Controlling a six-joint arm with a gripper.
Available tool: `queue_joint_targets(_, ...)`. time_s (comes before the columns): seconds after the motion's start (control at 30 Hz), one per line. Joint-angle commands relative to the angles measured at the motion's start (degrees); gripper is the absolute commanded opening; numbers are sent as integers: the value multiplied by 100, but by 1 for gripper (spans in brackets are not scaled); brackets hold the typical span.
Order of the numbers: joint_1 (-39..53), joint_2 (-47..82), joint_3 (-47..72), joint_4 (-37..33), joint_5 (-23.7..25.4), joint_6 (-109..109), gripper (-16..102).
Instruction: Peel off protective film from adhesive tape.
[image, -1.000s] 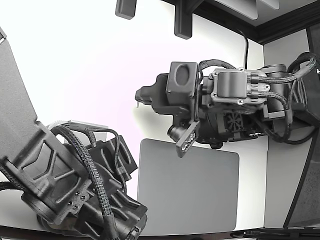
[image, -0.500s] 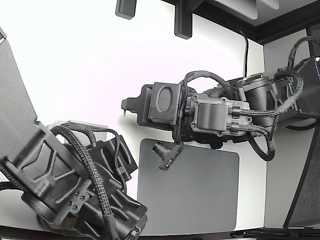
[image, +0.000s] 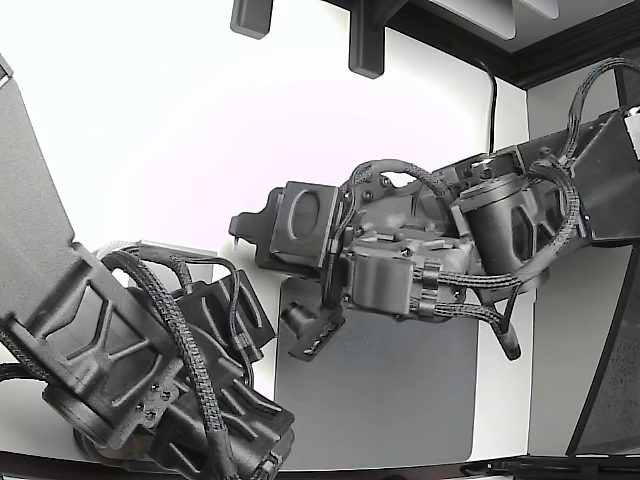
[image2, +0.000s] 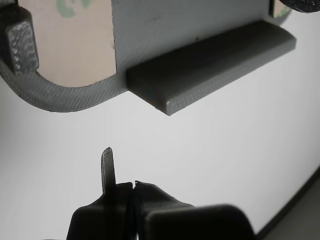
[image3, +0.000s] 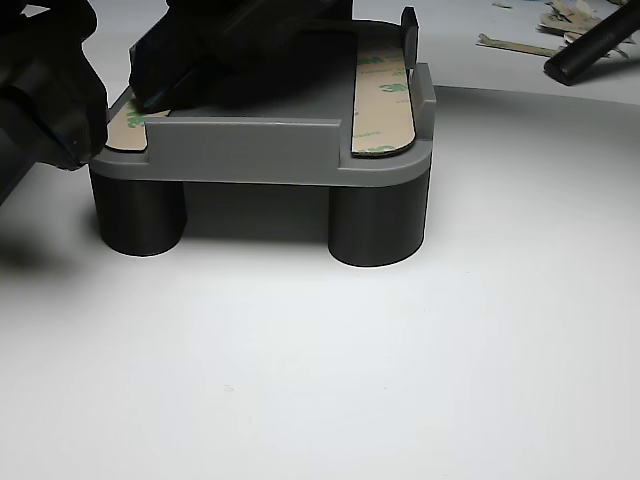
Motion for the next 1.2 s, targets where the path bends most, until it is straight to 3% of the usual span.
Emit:
queue_joint_targets(0.0,18,-44,-290,26,79,70,-11)
queue_joint_targets(0.53,255,316,360,-624,246,272,-11)
queue_joint_targets(1.17,360,97,316,-773,272,475,-11)
